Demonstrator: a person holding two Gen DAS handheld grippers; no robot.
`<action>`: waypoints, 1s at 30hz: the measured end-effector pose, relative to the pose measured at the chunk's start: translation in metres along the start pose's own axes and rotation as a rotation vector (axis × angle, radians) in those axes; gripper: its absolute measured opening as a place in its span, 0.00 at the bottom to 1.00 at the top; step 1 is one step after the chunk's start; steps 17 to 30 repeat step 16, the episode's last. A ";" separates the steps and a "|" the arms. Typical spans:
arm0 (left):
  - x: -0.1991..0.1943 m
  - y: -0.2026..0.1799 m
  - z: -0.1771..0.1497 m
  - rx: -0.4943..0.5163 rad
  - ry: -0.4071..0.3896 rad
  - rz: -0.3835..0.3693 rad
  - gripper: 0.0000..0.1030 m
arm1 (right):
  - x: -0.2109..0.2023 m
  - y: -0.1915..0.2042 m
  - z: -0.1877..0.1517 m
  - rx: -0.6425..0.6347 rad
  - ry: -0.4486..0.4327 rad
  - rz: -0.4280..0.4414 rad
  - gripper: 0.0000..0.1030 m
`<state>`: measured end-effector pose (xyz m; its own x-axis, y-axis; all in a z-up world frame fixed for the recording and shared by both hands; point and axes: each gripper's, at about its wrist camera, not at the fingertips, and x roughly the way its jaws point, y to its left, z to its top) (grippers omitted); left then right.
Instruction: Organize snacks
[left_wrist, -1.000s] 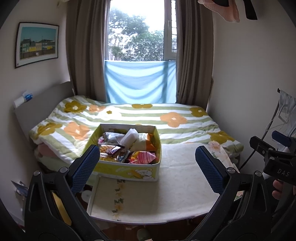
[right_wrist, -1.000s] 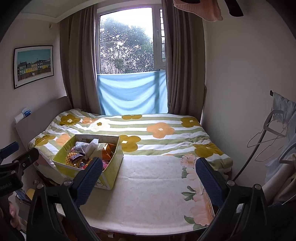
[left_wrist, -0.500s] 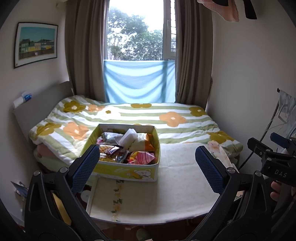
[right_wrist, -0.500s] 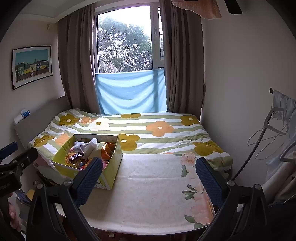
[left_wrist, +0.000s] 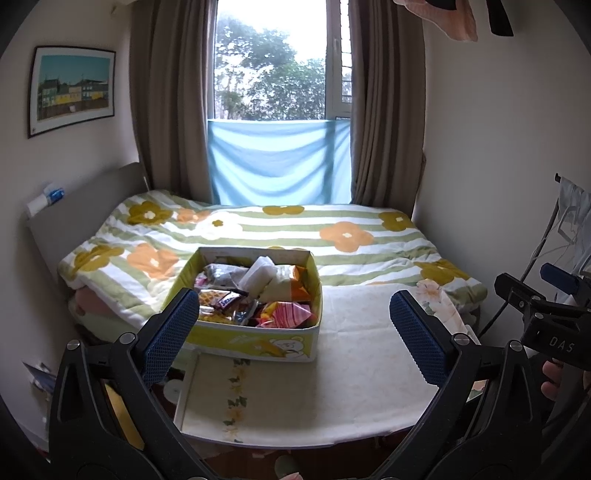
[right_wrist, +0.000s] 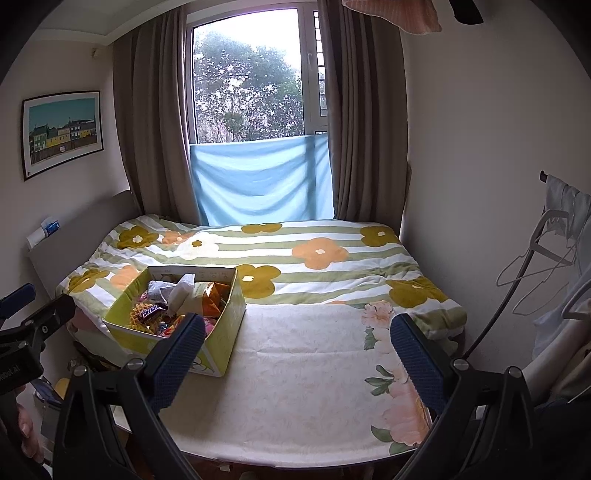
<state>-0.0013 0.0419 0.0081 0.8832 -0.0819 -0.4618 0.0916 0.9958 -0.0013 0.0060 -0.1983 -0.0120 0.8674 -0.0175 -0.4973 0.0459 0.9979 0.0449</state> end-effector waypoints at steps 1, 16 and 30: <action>-0.001 0.000 0.000 0.004 -0.009 0.014 0.99 | 0.000 0.000 0.000 0.001 0.000 0.000 0.97; 0.009 0.008 -0.003 0.015 -0.027 0.032 1.00 | 0.009 0.011 0.000 0.007 0.016 0.001 0.97; 0.009 0.008 -0.003 0.015 -0.027 0.032 1.00 | 0.009 0.011 0.000 0.007 0.016 0.001 0.97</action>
